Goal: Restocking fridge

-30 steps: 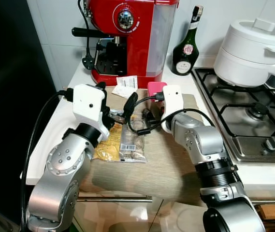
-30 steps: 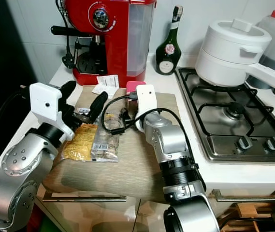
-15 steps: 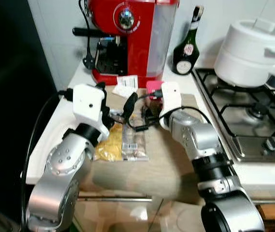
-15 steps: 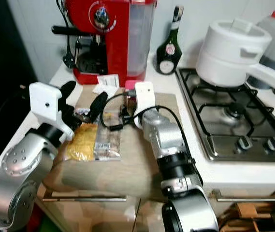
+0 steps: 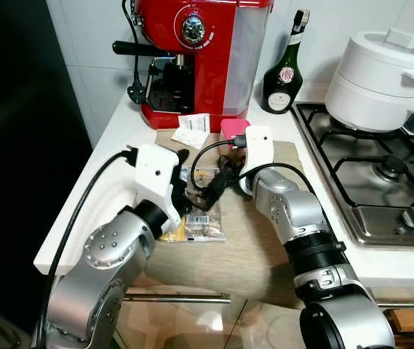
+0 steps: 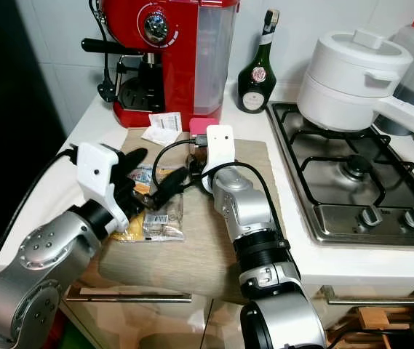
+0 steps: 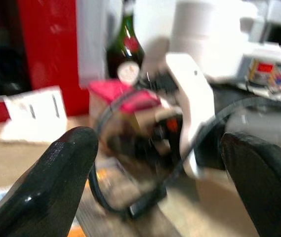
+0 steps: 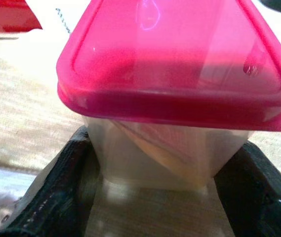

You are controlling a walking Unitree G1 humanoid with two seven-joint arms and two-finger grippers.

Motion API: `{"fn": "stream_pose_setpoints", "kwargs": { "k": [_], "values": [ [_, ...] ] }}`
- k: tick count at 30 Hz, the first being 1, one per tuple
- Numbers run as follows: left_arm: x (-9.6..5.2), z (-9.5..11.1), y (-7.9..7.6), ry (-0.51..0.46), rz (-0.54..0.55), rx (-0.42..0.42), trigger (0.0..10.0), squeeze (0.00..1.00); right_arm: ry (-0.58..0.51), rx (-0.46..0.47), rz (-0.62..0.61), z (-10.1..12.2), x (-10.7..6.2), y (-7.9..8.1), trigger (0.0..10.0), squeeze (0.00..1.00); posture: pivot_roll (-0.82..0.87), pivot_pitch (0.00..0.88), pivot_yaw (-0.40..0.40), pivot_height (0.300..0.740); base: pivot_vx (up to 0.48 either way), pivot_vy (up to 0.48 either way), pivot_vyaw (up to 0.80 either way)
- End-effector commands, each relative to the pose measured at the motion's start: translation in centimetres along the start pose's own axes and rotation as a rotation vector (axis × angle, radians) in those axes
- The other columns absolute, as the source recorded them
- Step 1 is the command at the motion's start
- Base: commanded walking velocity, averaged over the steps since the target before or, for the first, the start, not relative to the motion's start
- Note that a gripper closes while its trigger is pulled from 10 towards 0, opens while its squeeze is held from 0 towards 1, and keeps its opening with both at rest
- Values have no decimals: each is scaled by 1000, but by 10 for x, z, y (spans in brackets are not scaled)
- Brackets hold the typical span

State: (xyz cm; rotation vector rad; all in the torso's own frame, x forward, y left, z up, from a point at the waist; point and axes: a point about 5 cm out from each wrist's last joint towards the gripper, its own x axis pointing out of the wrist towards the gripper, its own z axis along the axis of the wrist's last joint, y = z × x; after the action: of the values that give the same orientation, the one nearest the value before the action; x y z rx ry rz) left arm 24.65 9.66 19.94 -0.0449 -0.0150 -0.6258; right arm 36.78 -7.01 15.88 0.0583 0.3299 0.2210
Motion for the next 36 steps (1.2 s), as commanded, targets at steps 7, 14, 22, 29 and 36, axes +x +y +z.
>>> {"fn": "stream_pose_setpoints", "kwargs": {
  "k": [7, 14, 22, 29, 36],
  "values": [
    [-3, 1, -1, 25, -44, 28, 10000, 0, -141, -41, -49, 19, -2, -7, 0, 0, 36, 0, -28, 740, 0, 0, 0],
    [3, 4, 2, 15, -59, 78, 10000, 0, -287, -64, -65, 39, -4, -10, 0, 0, 34, 0, -29, 740, 0, 0, 0],
    [18, 13, 8, -110, 9, 117, 10000, 0, -555, -130, -206, 60, -24, -39, 0, 0, -3, 0, -30, 740, 0, 0, 0],
    [27, 5, 21, -116, 101, 121, 10000, 0, -696, -212, -296, 61, -38, -53, 0, 0, -19, 0, -21, 740, 0, 0, 0],
    [28, 12, 36, -217, 259, 129, 10000, 0, -849, -296, -269, 55, -62, -54, 0, 0, -25, 0, -28, 740, 0, 0, 0]
  ]
}}
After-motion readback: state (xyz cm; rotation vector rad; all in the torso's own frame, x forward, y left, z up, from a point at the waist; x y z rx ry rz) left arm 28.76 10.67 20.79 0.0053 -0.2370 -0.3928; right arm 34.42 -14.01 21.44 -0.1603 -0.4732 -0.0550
